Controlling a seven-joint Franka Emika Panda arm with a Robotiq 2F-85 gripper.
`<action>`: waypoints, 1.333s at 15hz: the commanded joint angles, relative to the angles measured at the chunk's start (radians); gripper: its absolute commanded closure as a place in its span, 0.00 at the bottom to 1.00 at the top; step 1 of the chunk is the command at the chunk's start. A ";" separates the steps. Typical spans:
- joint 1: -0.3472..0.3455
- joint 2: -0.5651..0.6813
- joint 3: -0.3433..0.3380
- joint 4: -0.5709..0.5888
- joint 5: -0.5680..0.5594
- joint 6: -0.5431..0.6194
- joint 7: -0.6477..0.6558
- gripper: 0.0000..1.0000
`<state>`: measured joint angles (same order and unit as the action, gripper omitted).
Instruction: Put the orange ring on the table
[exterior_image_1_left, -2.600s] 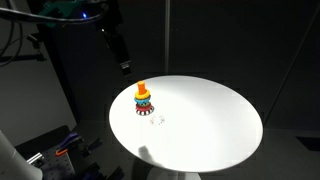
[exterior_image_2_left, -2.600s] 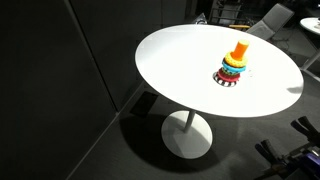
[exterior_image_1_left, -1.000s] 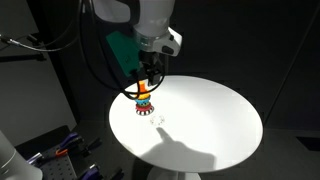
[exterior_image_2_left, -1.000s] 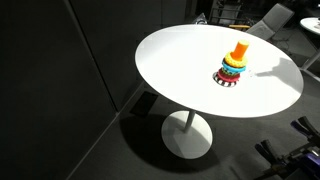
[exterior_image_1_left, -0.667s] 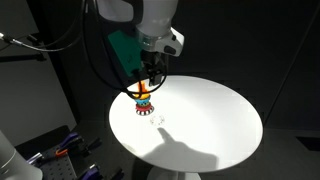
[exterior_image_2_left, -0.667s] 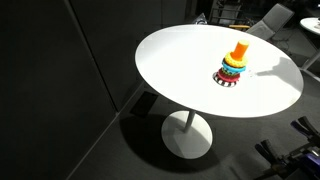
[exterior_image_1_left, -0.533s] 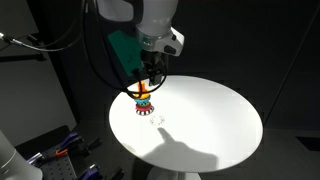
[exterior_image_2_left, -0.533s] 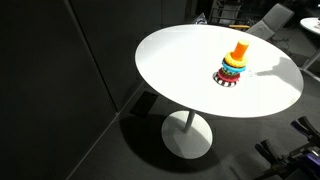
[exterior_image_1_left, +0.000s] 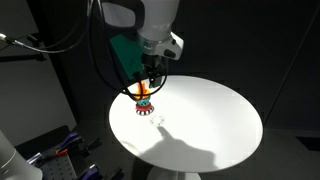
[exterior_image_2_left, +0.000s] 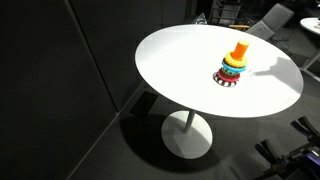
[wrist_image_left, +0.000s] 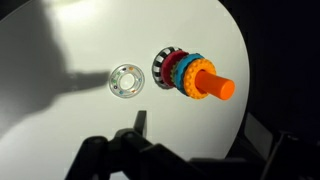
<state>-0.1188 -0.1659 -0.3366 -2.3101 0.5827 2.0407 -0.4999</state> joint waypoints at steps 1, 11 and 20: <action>-0.008 0.044 0.035 0.001 0.059 0.052 -0.040 0.00; -0.012 0.201 0.122 0.034 0.280 0.128 -0.176 0.00; -0.018 0.310 0.188 0.068 0.359 0.144 -0.277 0.00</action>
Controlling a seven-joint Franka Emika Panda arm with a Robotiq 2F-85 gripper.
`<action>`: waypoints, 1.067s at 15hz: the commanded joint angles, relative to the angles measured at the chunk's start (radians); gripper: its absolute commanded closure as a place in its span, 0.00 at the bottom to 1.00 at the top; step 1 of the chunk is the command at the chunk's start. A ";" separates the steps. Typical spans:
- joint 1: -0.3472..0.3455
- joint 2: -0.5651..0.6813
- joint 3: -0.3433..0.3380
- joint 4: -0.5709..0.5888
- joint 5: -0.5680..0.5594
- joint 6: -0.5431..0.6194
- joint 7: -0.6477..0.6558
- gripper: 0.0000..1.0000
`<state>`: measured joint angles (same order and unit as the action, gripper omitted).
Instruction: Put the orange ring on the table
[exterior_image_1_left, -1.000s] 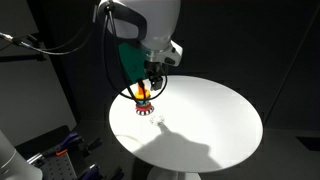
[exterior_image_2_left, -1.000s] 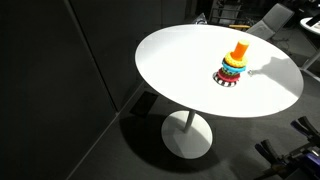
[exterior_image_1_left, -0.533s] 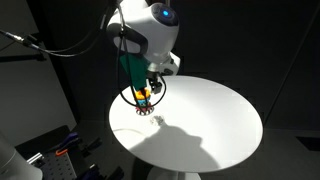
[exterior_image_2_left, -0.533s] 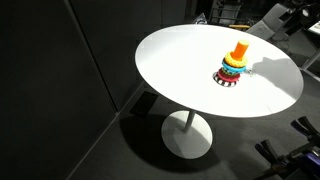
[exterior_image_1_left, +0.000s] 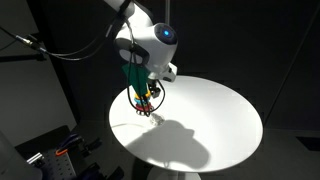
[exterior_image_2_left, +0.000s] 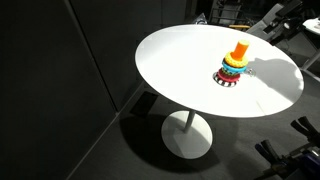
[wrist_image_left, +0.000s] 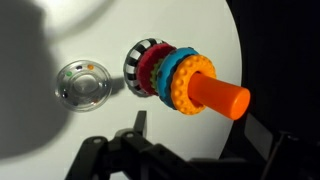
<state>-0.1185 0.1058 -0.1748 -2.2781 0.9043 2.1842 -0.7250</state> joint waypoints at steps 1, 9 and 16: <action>-0.019 0.047 0.031 0.041 0.046 -0.001 -0.066 0.00; -0.023 0.115 0.058 0.073 0.086 -0.002 -0.144 0.00; -0.027 0.150 0.071 0.089 0.086 -0.001 -0.160 0.24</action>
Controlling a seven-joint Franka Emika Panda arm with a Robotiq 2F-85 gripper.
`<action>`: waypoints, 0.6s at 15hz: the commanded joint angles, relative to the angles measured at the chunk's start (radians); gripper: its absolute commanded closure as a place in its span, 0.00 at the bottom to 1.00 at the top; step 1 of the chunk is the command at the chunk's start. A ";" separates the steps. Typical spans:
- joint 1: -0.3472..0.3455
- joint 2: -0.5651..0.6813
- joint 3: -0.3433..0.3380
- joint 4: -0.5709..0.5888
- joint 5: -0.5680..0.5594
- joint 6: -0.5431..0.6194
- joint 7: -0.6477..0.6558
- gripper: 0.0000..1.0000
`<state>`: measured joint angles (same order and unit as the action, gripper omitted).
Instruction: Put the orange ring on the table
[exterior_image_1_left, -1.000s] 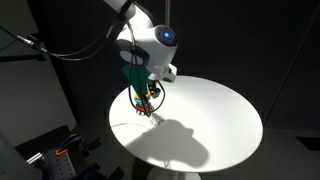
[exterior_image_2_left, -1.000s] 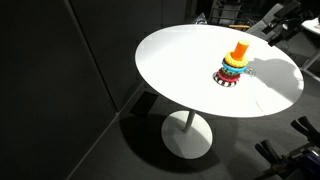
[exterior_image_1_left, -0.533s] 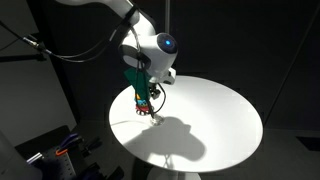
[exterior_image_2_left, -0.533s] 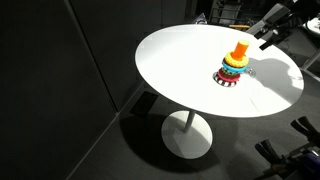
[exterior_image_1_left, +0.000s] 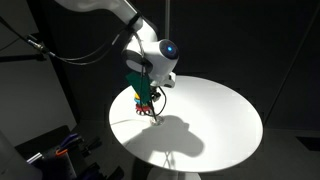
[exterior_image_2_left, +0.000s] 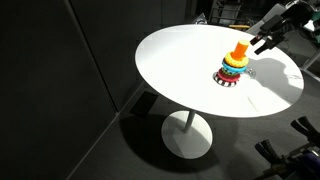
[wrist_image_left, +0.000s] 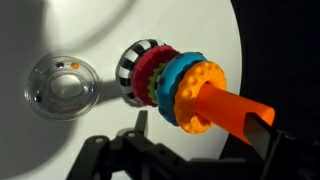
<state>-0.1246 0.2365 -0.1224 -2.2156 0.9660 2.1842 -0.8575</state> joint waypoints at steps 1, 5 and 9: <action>-0.021 0.021 0.020 0.028 0.024 -0.001 -0.028 0.32; -0.021 0.024 0.024 0.031 0.024 -0.002 -0.031 0.31; -0.019 0.030 0.031 0.034 0.024 0.001 -0.031 0.18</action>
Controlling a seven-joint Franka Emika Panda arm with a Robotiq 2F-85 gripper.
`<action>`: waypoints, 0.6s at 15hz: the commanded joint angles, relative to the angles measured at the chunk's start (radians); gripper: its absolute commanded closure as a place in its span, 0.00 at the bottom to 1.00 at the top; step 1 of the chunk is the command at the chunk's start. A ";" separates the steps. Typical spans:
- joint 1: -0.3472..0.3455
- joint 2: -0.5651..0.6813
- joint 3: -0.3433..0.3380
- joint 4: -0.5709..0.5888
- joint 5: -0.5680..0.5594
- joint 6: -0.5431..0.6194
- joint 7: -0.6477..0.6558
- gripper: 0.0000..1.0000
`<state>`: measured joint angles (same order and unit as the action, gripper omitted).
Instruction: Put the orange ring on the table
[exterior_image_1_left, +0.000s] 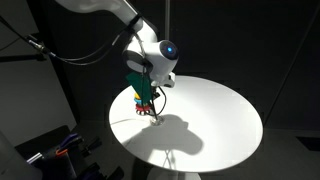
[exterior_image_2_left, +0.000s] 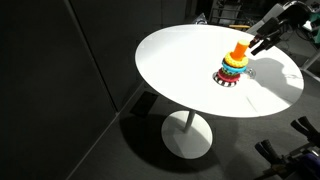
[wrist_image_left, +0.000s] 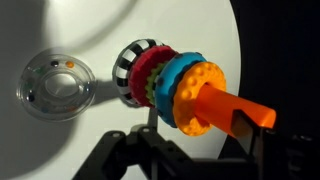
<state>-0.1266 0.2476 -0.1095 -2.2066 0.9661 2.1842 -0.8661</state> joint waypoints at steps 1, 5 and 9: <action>-0.017 0.021 0.019 0.027 0.023 0.001 -0.022 0.21; -0.017 0.034 0.022 0.033 0.023 0.004 -0.022 0.39; -0.018 0.037 0.024 0.035 0.021 0.000 -0.020 0.52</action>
<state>-0.1266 0.2690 -0.1022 -2.1955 0.9661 2.1842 -0.8667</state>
